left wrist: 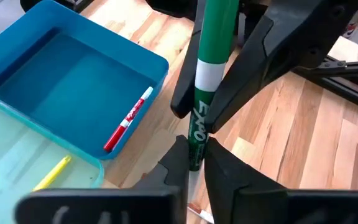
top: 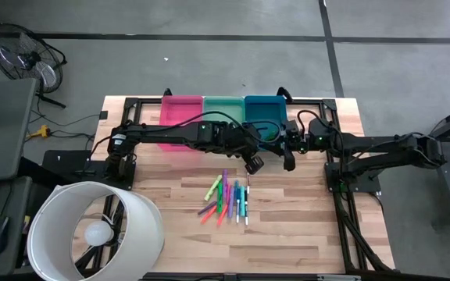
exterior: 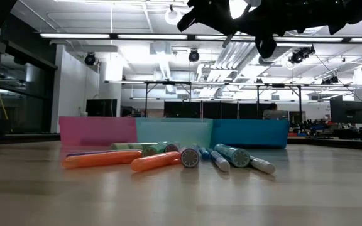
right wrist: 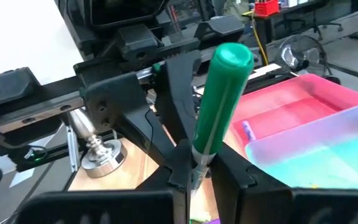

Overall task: Pick & Place Markers
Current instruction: Put the green highlighter into the blue bin

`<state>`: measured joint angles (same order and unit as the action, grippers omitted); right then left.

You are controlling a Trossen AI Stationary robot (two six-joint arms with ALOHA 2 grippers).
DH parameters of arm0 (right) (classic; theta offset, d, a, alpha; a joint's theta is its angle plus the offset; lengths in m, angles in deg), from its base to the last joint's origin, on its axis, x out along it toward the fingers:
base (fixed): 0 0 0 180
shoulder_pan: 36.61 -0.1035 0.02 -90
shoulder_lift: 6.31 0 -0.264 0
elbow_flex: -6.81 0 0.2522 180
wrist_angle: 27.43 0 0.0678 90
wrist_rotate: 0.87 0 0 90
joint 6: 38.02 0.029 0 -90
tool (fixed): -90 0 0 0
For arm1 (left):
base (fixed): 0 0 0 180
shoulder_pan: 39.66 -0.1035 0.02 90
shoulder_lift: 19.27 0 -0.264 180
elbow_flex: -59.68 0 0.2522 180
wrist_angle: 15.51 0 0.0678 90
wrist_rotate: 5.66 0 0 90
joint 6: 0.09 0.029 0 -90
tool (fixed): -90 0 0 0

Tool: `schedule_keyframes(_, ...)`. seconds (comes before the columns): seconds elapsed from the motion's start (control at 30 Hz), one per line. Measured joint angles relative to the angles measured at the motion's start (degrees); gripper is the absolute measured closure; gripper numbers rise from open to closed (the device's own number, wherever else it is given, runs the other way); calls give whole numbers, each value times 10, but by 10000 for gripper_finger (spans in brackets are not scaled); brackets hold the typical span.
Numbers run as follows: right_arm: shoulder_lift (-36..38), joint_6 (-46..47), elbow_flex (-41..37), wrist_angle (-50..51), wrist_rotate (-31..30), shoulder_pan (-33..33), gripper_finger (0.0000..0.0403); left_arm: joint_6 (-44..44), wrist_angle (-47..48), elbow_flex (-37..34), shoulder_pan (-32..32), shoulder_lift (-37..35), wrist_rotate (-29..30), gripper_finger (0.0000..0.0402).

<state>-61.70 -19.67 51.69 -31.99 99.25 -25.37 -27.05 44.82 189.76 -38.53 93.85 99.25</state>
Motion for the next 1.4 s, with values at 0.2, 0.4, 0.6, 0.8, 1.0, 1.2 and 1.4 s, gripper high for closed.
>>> schedule_keyframes(0.2,-1,-5,-1,9,-6,1,374,16,4,0,0,0,0,305)
schedule_keyframes(0.4,0,-4,-1,38,-15,13,374,40,35,0,0,0,2,294)
schedule_keyframes(0.6,0,-8,-1,78,-31,37,374,41,119,0,0,0,39,292)
schedule_keyframes(0.8,0,-30,8,167,-33,74,374,25,193,0,0,0,59,292)
schedule_keyframes(1.0,-30,-127,96,332,-52,119,374,15,205,0,-1,0,81,291)
schedule_keyframes(1.2,-126,-237,202,463,-62,167,374,11,212,0,-13,0,84,291)
schedule_keyframes(1.4,-244,-328,314,597,-102,196,374,13,243,0,-30,0,85,291)
